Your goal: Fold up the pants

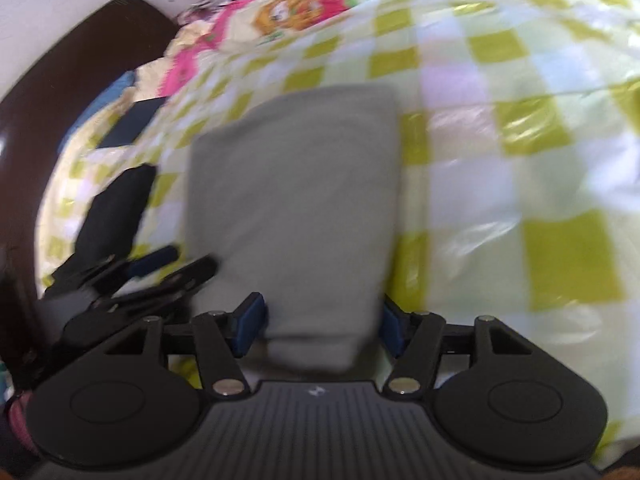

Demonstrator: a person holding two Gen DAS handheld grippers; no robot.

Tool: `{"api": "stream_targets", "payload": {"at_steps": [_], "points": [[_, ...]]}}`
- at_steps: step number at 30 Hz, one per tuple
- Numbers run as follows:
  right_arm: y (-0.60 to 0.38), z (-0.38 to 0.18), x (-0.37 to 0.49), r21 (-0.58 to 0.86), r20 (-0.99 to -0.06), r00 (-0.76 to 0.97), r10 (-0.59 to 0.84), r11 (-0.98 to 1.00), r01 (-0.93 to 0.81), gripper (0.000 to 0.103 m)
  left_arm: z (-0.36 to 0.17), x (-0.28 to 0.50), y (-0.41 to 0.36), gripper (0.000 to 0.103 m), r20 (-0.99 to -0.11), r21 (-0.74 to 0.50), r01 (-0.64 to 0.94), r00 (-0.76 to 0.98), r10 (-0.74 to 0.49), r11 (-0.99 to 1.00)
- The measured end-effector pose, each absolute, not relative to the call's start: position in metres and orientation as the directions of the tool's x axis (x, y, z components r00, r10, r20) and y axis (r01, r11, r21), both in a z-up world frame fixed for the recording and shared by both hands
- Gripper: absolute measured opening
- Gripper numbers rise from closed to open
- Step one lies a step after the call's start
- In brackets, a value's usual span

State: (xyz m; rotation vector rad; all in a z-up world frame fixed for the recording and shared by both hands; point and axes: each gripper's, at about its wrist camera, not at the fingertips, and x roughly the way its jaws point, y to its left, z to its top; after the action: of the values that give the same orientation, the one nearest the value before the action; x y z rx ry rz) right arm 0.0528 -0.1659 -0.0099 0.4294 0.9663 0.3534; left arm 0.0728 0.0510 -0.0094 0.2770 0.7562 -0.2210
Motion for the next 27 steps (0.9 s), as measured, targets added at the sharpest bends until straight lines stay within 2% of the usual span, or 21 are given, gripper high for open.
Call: {"api": "stream_targets", "payload": {"at_steps": [4,9,12,17,22,25,27], "points": [[-0.183,-0.002,0.046,0.554,-0.672,0.535,0.513,0.827,-0.097,0.063,0.005,0.069,0.048,0.069,-0.678,0.242,0.287,0.733,-0.05,0.927],[-0.221,0.0,0.026,0.545,-0.665,0.603,0.44,0.839,-0.011,0.064,0.011,0.071,0.054,0.069,-0.681,0.255,0.261,0.732,-0.018,0.931],[-0.226,0.003,0.01,0.481,-0.691,0.609,0.389,0.876,-0.014,0.064,0.01,0.07,0.052,0.069,-0.683,0.263,0.266,0.731,-0.016,0.927],[-0.201,0.006,-0.004,0.308,-0.722,0.618,0.312,0.944,-0.117,0.064,0.008,0.069,0.049,0.069,-0.685,0.281,0.272,0.728,-0.006,0.92],[-0.186,0.001,0.007,0.309,-0.712,0.618,0.334,0.939,-0.152,0.065,0.007,0.075,0.055,0.069,-0.7,0.259,0.251,0.714,0.002,0.933],[-0.176,0.0,0.018,0.314,-0.7,0.629,0.338,0.937,-0.155,0.065,0.006,0.074,0.051,0.069,-0.693,0.304,0.262,0.721,0.023,0.916],[-0.168,-0.002,0.023,0.239,-0.709,0.649,0.278,0.959,-0.149,0.065,0.003,0.073,0.05,0.069,-0.69,0.323,0.271,0.723,0.03,0.907]]}}
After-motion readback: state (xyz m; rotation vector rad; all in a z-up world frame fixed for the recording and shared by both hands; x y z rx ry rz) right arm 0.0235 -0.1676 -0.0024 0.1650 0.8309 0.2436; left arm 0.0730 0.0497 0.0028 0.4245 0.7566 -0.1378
